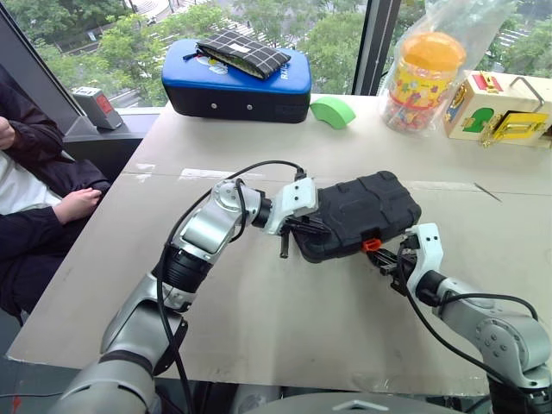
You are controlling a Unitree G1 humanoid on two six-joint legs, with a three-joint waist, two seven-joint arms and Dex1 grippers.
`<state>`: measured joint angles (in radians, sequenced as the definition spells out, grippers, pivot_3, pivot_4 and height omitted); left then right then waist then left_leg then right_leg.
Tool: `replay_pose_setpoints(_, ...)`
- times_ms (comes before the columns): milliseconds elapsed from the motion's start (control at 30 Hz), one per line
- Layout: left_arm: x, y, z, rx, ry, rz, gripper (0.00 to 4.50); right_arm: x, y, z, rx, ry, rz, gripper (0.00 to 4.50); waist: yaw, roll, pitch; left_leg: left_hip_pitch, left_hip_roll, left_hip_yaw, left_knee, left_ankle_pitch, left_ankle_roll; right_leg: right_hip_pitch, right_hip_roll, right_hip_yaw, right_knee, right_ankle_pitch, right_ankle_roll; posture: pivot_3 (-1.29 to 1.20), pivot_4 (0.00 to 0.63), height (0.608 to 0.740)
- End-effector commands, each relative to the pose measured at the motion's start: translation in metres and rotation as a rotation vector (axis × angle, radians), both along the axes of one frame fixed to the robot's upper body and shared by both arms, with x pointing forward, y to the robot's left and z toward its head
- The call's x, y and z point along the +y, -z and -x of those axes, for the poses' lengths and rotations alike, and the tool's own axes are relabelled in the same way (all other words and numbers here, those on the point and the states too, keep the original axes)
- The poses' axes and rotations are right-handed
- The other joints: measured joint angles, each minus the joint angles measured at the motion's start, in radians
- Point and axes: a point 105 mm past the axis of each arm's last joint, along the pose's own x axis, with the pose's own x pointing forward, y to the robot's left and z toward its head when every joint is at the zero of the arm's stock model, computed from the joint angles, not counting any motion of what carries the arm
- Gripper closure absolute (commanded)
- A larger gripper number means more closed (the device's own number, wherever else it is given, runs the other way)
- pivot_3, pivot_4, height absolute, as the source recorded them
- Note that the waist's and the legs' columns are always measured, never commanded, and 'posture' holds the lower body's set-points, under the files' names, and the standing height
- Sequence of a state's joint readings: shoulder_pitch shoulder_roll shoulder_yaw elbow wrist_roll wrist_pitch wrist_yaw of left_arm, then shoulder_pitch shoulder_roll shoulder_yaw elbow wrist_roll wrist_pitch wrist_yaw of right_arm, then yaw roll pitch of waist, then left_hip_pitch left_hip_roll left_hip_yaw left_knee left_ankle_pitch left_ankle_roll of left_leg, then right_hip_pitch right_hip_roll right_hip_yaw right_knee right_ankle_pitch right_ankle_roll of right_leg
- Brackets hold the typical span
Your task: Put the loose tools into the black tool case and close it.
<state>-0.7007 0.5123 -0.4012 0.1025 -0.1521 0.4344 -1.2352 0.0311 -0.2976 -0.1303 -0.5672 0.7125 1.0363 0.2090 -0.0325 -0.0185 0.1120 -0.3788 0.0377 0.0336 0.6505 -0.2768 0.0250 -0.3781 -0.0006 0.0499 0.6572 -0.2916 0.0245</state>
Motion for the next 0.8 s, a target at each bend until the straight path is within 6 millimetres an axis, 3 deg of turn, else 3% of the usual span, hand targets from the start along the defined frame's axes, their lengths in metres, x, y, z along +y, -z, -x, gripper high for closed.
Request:
replay_pose_setpoints(33, 0.011, 0.046, 0.008, 0.119, -0.038, -0.132, 4.35, 0.008, -0.043, -0.004, -0.159, -0.034, -0.058, 4.50, 0.000, 0.000, 0.000, 0.000, 0.000, 0.000, 0.000, 0.000, 0.000, 0.000, 0.000, 0.000, 0.000, 0.000, 0.000, 0.00, 0.150, 0.740)
replay_pose_setpoints(167, 0.011, 0.047, 0.009, 0.121, -0.037, -0.134, 4.35, 0.015, -0.055, -0.008, -0.193, -0.061, -0.062, 4.50, -0.004, 0.001, 0.001, 0.000, 0.000, 0.000, 0.000, 0.000, 0.000, 0.000, 0.000, 0.001, 0.000, 0.000, 0.000, 0.00, 0.150, 0.740)
replay_pose_setpoints(300, 0.011, 0.050, 0.011, 0.127, -0.033, -0.138, 4.35, 0.036, -0.091, -0.009, -0.329, -0.150, -0.103, 4.50, -0.010, 0.003, 0.004, 0.000, 0.000, 0.001, 0.001, 0.000, 0.000, 0.000, 0.000, 0.001, 0.000, 0.000, 0.000, 0.00, 0.150, 0.740)
replay_pose_setpoints(467, 0.012, 0.053, 0.011, 0.131, -0.037, -0.141, 4.35, 0.044, -0.126, -0.004, -0.458, -0.193, -0.158, 4.50, -0.016, 0.005, 0.003, 0.001, 0.000, 0.002, 0.000, 0.000, 0.000, 0.000, 0.003, 0.006, 0.002, 0.000, 0.002, 0.00, 0.150, 0.740)
replay_pose_setpoints(567, 0.013, 0.055, 0.012, 0.132, -0.040, -0.141, 4.35, 0.045, -0.131, 0.002, -0.475, -0.215, -0.162, 4.50, -0.001, -0.005, -0.005, 0.003, 0.000, -0.005, -0.002, 0.000, 0.000, 0.000, 0.005, 0.001, 0.001, -0.001, 0.000, 0.00, 0.150, 0.740)
replay_pose_setpoints(667, 0.011, 0.051, 0.010, 0.110, -0.051, -0.074, 4.35, 0.034, -0.129, 0.004, -0.520, -0.163, -0.044, 4.50, 0.001, -0.003, -0.005, -0.001, -0.001, -0.009, -0.003, 0.000, 0.000, 0.000, 0.002, -0.001, -0.002, 0.000, -0.004, 0.00, 0.150, 0.740)
replay_pose_setpoints(800, 0.002, 0.010, 0.001, 0.047, -0.125, 0.250, 4.35, 0.005, -0.121, 0.001, -0.612, -0.034, 0.134, 4.50, 0.000, 0.000, -0.005, -0.002, -0.002, -0.007, -0.003, -0.001, 0.001, 0.000, -0.001, -0.001, -0.006, 0.000, -0.003, 0.00, 0.150, 0.740)
